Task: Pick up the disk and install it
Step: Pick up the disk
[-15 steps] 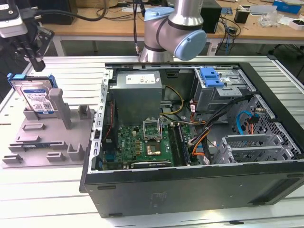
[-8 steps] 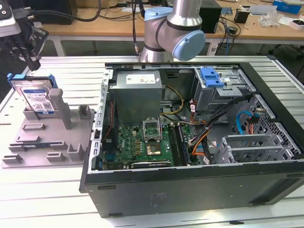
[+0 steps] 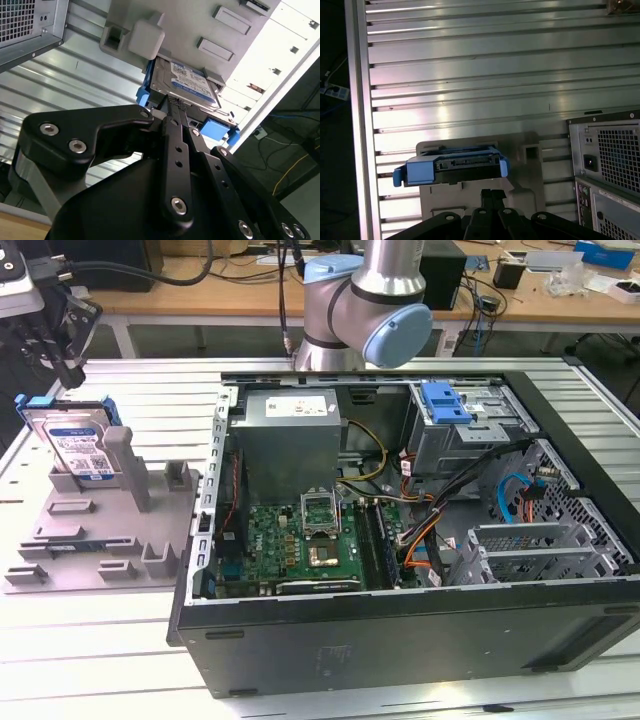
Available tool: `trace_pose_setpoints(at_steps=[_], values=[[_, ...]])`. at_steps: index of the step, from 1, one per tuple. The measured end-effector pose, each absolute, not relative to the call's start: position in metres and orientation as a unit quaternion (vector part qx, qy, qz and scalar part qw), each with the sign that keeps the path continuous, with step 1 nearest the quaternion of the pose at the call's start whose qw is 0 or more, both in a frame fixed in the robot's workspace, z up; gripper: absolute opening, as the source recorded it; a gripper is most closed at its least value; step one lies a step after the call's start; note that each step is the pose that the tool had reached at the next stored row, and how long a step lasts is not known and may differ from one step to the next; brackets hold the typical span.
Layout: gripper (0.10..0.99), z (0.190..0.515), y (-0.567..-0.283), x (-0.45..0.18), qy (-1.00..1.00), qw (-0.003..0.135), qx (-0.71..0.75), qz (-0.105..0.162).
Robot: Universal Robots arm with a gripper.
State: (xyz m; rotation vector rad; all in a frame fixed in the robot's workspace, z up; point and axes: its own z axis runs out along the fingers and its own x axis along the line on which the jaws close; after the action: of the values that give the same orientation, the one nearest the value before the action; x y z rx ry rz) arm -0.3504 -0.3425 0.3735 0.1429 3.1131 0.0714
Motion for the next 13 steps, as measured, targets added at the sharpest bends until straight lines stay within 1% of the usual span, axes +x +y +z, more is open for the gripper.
trace_pose_setpoints(at_steps=[6,8,13], values=[[0.106,0.3735,-0.342,-0.3505,0.999,0.012,0.046,0.023],[0.106,0.3735,-0.3378,-0.3515,0.999,0.012,0.044,0.023],[0.106,0.3728,-0.3359,-0.3515,0.999,0.011,-0.012,0.029]])
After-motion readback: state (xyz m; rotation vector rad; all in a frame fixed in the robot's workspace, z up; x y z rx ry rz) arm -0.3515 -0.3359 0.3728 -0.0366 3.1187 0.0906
